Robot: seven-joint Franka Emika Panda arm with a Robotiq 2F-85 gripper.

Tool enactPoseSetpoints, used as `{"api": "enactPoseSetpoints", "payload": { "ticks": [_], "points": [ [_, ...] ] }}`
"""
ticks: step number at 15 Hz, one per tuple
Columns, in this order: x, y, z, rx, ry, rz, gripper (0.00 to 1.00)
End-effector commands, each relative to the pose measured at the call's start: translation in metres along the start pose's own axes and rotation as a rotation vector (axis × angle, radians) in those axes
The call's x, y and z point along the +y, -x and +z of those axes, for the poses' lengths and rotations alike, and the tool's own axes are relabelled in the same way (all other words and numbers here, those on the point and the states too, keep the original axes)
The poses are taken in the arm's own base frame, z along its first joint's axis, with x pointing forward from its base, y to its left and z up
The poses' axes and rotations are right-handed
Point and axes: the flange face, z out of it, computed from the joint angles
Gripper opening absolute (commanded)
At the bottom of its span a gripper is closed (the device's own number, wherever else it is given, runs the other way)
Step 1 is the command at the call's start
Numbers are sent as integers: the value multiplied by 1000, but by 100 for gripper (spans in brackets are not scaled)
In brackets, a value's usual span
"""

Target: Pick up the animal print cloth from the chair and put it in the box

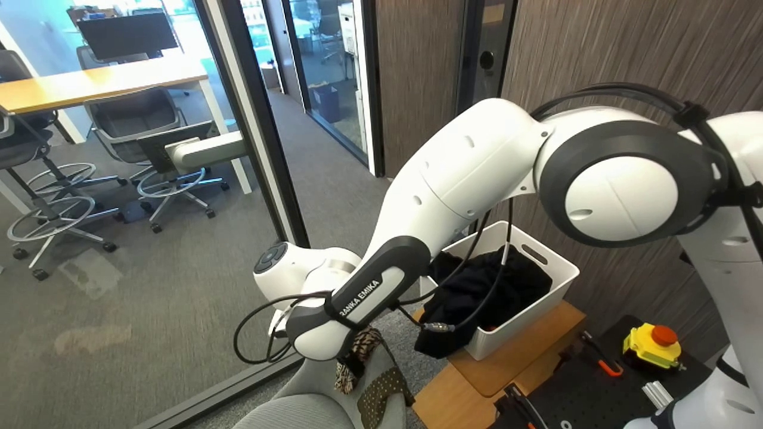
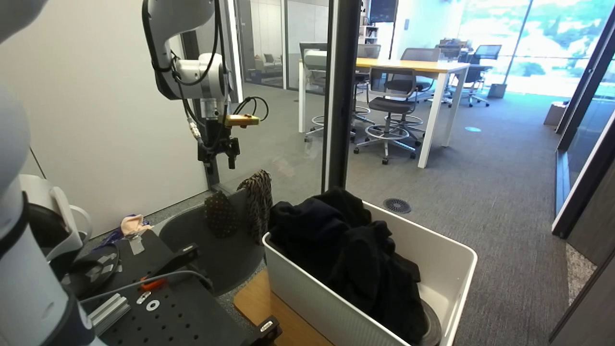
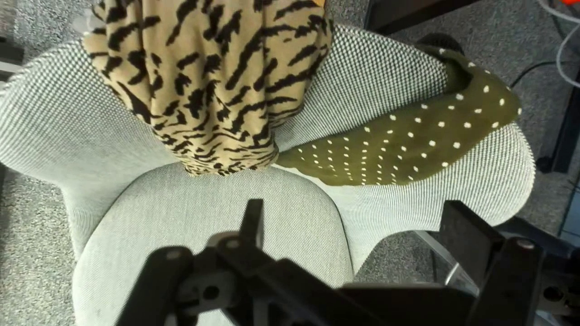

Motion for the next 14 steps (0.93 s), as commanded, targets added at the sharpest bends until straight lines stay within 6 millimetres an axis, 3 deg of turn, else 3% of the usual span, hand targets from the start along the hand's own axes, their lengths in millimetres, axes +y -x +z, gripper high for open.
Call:
{"api": "enactPoseSetpoints", "payload": {
  "ticks": [1,7,14],
  "points": [
    [26,8,8,-34,54,-24,100],
    [55,27,26,-65,77,9,100],
    [66,30,47,-72,45,17,100]
  ]
}}
